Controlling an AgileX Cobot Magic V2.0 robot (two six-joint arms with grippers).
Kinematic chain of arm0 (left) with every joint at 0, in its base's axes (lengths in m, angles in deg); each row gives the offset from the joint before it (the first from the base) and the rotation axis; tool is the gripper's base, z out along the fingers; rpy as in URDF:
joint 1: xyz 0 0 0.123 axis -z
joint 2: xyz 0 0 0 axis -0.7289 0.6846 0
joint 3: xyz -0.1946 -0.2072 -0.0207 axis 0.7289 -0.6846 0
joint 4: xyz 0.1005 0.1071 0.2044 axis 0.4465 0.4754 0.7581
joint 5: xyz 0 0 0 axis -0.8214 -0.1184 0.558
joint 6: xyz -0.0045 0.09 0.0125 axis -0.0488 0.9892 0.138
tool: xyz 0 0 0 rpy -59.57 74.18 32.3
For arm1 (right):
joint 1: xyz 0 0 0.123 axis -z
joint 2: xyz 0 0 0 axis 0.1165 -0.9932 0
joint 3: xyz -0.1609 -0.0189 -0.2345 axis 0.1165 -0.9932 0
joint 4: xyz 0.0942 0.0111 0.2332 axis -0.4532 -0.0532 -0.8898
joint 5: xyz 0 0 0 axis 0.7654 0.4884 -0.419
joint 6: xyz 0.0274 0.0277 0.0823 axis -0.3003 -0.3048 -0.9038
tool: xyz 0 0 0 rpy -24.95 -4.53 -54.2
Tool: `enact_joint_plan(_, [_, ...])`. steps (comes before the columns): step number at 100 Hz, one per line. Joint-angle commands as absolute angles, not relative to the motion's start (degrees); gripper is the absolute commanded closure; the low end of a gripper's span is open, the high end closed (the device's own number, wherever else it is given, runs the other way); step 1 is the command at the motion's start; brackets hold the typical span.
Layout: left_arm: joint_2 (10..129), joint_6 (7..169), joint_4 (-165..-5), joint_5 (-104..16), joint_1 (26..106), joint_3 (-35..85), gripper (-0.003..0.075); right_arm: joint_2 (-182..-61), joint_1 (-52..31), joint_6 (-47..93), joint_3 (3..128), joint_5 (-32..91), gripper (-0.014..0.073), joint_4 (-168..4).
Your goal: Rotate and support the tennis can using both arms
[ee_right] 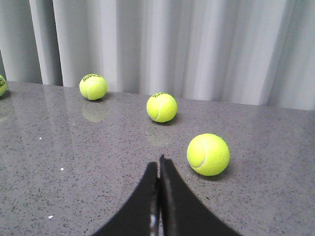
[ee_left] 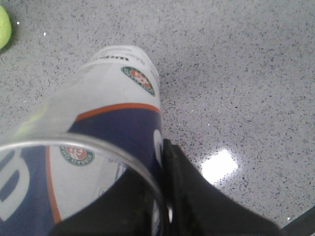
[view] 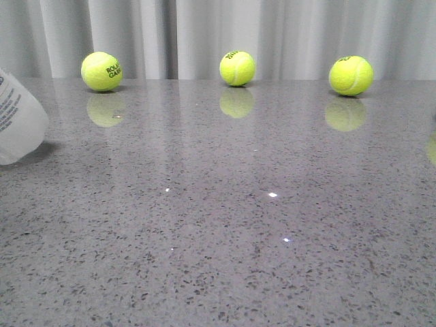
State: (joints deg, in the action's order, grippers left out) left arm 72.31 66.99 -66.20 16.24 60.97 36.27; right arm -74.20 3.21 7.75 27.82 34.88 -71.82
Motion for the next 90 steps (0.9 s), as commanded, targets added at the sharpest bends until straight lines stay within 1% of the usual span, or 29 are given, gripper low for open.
enact_joint_plan(1, [71.75, 66.47, -66.43, 16.67, 60.88, 37.59, 0.0741, -74.63, 3.6, 7.87, 29.44, 30.46, 0.0662, -71.94])
enact_joint_plan(14, [71.75, 66.47, -66.66, 16.67, 60.88, 37.59, 0.0734, -74.63, 3.6, 7.87, 29.44, 30.46, 0.0662, -71.94])
enact_joint_plan(21, [71.75, 66.47, -67.19, 16.67, 60.88, 37.59, 0.0684, -74.63, 3.6, 7.87, 29.44, 30.46, 0.0662, -71.94])
enact_joint_plan(28, [71.85, 66.47, -68.31, 16.39, 60.88, 37.71, 0.0587, -74.63, 3.6, 7.87, 29.44, 30.46, 0.0662, -71.94])
enact_joint_plan(32, [71.96, 66.57, -68.69, 15.77, 60.88, 37.71, 0.0493, -74.63, 3.6, 7.87, 29.44, 30.46, 0.0662, -71.94])
enact_joint_plan(33, [71.98, 66.57, -68.69, 15.64, 60.88, 37.71, 0.0493, -74.63, 3.6, 7.87, 29.44, 30.46, 0.0662, -71.94])
enact_joint_plan(38, [72.3, 66.57, -68.84, 14.45, 60.88, 37.71, 0.0372, -74.63, 3.6, 7.87, 29.44, 30.46, 0.0662, -71.94])
enact_joint_plan(40, [72.41, 66.57, -68.84, 14.14, 60.88, 37.71, 0.0342, -74.63, 3.6, 7.87, 29.44, 30.46, 0.0662, -71.94])
enact_joint_plan(45, [72.86, 66.57, -68.84, 12.75, 60.88, 37.71, 0.0237, -74.63, 3.6, 7.87, 29.44, 30.46, 0.0662, -71.94])
enact_joint_plan(51, [74.04, 66.57, -68.84, 11.0, 60.88, 38.37, 0.0169, -74.63, 3.6, 7.87, 29.44, 30.46, 0.0662, -71.94])
enact_joint_plan(57, [75.6, 66.97, -68.84, 10.52, 60.88, 39.88, 0.0153, -74.63, 3.6, 7.87, 29.44, 30.46, 0.0662, -71.94])
enact_joint_plan(73, [81.87, 67.09, -68.84, 11.24, 60.88, 46.83, 0.0153, -74.63, 3.6, 7.87, 29.44, 30.46, 0.0662, -71.94])
enact_joint_plan(90, [89.05, 67.09, -68.84, 16.21, 60.88, 54.48, 0.0153, -74.63, 3.6, 7.87, 29.44, 30.46, 0.0662, -71.94])
